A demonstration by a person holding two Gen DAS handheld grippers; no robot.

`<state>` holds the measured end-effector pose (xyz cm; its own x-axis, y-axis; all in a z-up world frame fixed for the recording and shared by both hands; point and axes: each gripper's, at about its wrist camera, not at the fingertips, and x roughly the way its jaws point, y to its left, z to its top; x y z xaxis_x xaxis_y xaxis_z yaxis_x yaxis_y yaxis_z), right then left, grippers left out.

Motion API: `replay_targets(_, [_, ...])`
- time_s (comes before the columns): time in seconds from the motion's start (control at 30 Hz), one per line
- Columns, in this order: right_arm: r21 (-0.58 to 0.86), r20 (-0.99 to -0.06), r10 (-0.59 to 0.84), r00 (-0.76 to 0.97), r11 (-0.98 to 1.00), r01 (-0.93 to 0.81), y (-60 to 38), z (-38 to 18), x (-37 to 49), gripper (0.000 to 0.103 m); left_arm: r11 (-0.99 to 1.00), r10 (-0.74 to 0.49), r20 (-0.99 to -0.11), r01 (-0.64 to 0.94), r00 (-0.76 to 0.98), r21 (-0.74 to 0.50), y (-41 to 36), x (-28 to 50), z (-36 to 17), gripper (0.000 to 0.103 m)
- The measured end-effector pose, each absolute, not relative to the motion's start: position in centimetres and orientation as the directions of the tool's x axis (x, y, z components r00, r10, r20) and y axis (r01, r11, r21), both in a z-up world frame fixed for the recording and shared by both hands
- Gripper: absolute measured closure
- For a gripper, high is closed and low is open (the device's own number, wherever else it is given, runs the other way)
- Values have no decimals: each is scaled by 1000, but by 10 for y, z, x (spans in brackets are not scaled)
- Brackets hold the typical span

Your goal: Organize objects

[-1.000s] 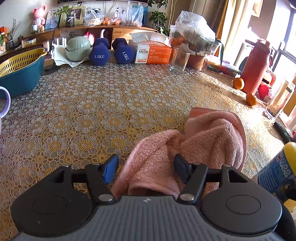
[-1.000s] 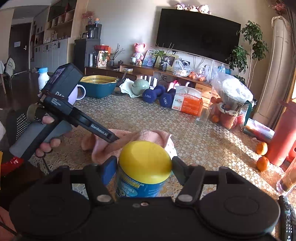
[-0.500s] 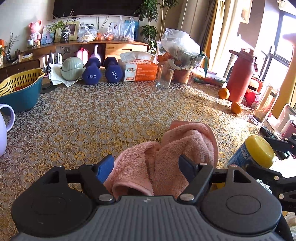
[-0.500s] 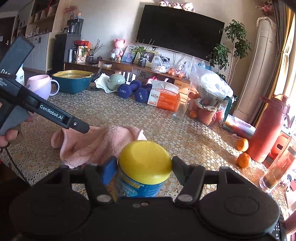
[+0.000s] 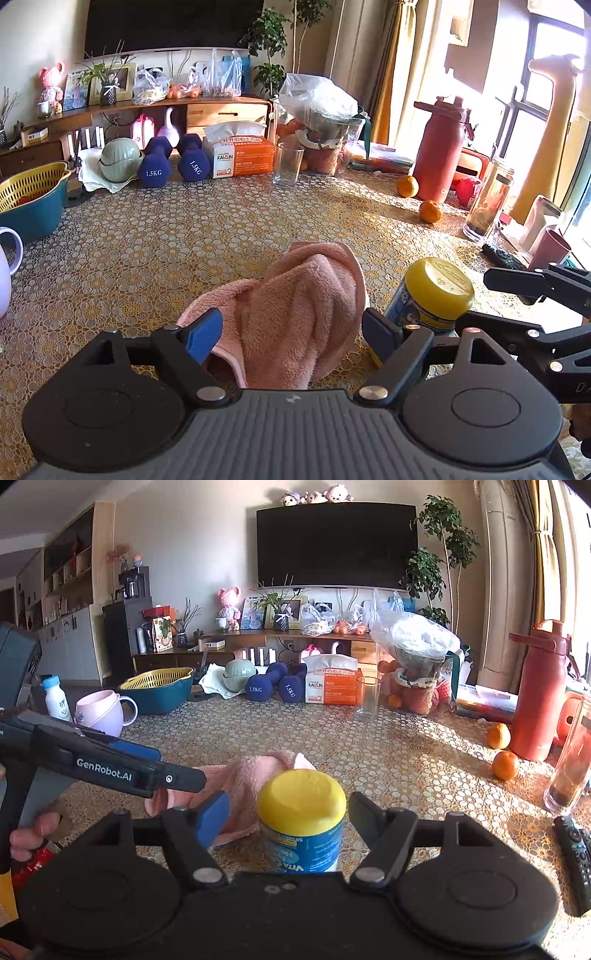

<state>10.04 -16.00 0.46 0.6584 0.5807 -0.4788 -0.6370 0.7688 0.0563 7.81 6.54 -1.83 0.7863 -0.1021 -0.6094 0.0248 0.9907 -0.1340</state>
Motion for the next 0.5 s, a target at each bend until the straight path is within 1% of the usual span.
replay_targets(0.07, [81, -475, 585, 657, 773, -630, -163, 5, 98, 29, 991, -101, -612, 27, 784, -130, 61, 74, -17, 15])
replay_targets(0.2, [131, -464, 601, 651, 773, -621, -172, 6, 92, 24, 993, -94, -605, 34, 791, -110, 52, 64, -14, 0])
replay_targets(0.37, [166, -445, 610, 656, 776, -608, -181, 7, 87, 21, 997, -68, -589, 43, 805, -56, 39, 55, -10, 0])
replay_targets(0.5, [182, -432, 612, 662, 779, -601, -187, 8, 83, 20, 996, -84, -575, 61, 814, -58, 34, 49, -9, 0])
